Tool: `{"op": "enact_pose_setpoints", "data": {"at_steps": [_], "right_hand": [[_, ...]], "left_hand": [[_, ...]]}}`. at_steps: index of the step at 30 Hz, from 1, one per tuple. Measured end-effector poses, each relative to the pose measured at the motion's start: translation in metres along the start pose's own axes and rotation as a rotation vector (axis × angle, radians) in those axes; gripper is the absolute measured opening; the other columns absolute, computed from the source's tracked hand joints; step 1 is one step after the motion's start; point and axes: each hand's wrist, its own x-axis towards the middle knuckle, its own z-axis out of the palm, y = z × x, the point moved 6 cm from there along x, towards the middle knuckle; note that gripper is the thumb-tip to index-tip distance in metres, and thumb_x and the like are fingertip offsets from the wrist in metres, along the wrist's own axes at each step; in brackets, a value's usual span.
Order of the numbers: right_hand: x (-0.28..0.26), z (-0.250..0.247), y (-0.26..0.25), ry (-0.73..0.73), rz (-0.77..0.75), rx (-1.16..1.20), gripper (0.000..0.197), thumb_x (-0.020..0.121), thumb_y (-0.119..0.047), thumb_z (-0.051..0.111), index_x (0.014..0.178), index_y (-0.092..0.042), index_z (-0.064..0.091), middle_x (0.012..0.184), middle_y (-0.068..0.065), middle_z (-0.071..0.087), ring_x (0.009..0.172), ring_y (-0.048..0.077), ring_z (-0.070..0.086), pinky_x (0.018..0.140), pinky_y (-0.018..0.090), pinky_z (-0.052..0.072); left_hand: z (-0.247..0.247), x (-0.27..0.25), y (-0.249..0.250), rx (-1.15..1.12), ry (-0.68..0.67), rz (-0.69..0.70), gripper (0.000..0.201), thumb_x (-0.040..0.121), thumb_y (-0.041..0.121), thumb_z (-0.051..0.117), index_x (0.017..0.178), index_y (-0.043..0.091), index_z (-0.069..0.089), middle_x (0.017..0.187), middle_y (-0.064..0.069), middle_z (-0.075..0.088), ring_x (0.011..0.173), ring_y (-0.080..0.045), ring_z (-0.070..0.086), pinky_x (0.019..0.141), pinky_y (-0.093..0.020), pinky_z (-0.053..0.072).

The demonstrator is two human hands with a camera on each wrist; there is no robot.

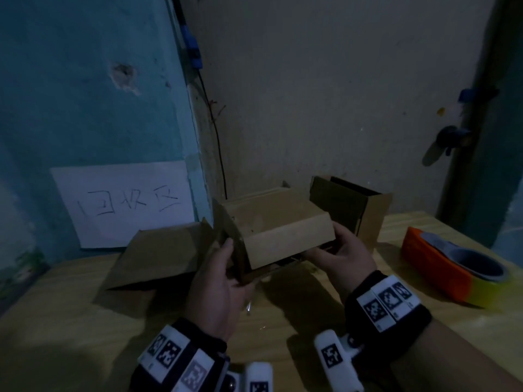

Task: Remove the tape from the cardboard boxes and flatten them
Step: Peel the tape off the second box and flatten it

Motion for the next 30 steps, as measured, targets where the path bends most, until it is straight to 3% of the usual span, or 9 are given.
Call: {"op": "enact_pose_setpoints", "data": {"at_steps": [3, 5, 9, 12, 15, 20, 26, 30], "right_hand": [[0.002, -0.002, 0.000, 0.033, -0.020, 0.004, 0.053, 0.079, -0.011, 0.078, 0.099, -0.053, 0.051, 0.112, -0.019, 0.058, 0.120, 0.018, 0.056, 0.106, 0.055, 0.047], [0.004, -0.003, 0.001, 0.040, -0.020, -0.020, 0.052, 0.080, -0.011, 0.078, 0.099, -0.052, 0.051, 0.113, -0.018, 0.058, 0.123, 0.020, 0.055, 0.106, 0.056, 0.047], [0.005, -0.004, 0.004, 0.054, 0.010, -0.042, 0.053, 0.078, -0.011, 0.080, 0.102, -0.050, 0.053, 0.115, -0.016, 0.060, 0.123, 0.019, 0.056, 0.105, 0.054, 0.048], [0.006, -0.004, 0.006, 0.059, 0.005, -0.061, 0.056, 0.077, -0.013, 0.082, 0.110, -0.048, 0.053, 0.122, -0.013, 0.060, 0.122, 0.018, 0.056, 0.105, 0.054, 0.049], [0.007, -0.005, 0.008, 0.057, 0.004, -0.070, 0.055, 0.078, -0.012, 0.080, 0.106, -0.050, 0.052, 0.118, -0.016, 0.060, 0.120, 0.016, 0.056, 0.104, 0.053, 0.050], [0.010, -0.006, 0.010, 0.054, 0.008, -0.068, 0.054, 0.078, -0.010, 0.079, 0.108, -0.048, 0.054, 0.119, -0.014, 0.062, 0.121, 0.017, 0.057, 0.103, 0.054, 0.050], [0.008, -0.002, 0.009, 0.012, 0.004, -0.090, 0.060, 0.070, -0.010, 0.086, 0.111, -0.042, 0.055, 0.117, -0.016, 0.059, 0.119, 0.016, 0.056, 0.102, 0.051, 0.052], [0.009, -0.007, 0.007, 0.048, -0.004, -0.199, 0.064, 0.072, -0.013, 0.086, 0.119, -0.036, 0.049, 0.106, -0.020, 0.051, 0.118, 0.016, 0.053, 0.103, 0.049, 0.051]], "left_hand": [[0.001, -0.003, 0.003, -0.021, -0.093, 0.014, 0.045, 0.104, 0.010, 0.045, 0.148, 0.018, 0.054, 0.136, -0.015, 0.069, 0.119, -0.033, 0.070, 0.102, -0.056, 0.054], [0.000, -0.003, 0.003, -0.008, -0.126, 0.029, 0.053, 0.099, 0.001, 0.047, 0.149, 0.018, 0.052, 0.136, -0.015, 0.070, 0.119, -0.033, 0.071, 0.100, -0.054, 0.056], [-0.004, 0.002, 0.004, 0.023, -0.142, 0.063, 0.074, 0.086, 0.006, 0.067, 0.155, 0.018, 0.045, 0.139, -0.014, 0.068, 0.122, -0.033, 0.069, 0.100, -0.053, 0.056], [-0.004, 0.002, 0.007, -0.004, -0.145, 0.089, 0.085, 0.078, 0.009, 0.067, 0.158, 0.018, 0.041, 0.141, -0.014, 0.066, 0.121, -0.033, 0.070, 0.096, -0.051, 0.059], [-0.004, 0.003, 0.006, -0.004, -0.156, 0.101, 0.089, 0.078, 0.004, 0.076, 0.158, 0.018, 0.040, 0.142, -0.015, 0.065, 0.121, -0.033, 0.070, 0.092, -0.050, 0.061], [-0.009, 0.004, 0.007, 0.066, -0.104, 0.124, 0.115, 0.055, 0.025, 0.093, 0.158, 0.024, 0.041, 0.155, -0.009, 0.054, 0.127, -0.032, 0.065, 0.096, -0.057, 0.059], [-0.013, 0.002, 0.011, 0.073, -0.086, 0.160, 0.102, 0.065, 0.025, 0.089, 0.156, 0.026, 0.044, 0.149, -0.005, 0.061, 0.127, -0.030, 0.066, 0.105, -0.060, 0.052], [-0.011, 0.001, 0.011, 0.099, -0.084, 0.158, 0.099, 0.067, 0.023, 0.088, 0.156, 0.027, 0.045, 0.144, -0.003, 0.065, 0.120, -0.027, 0.071, 0.095, -0.054, 0.058]]}}
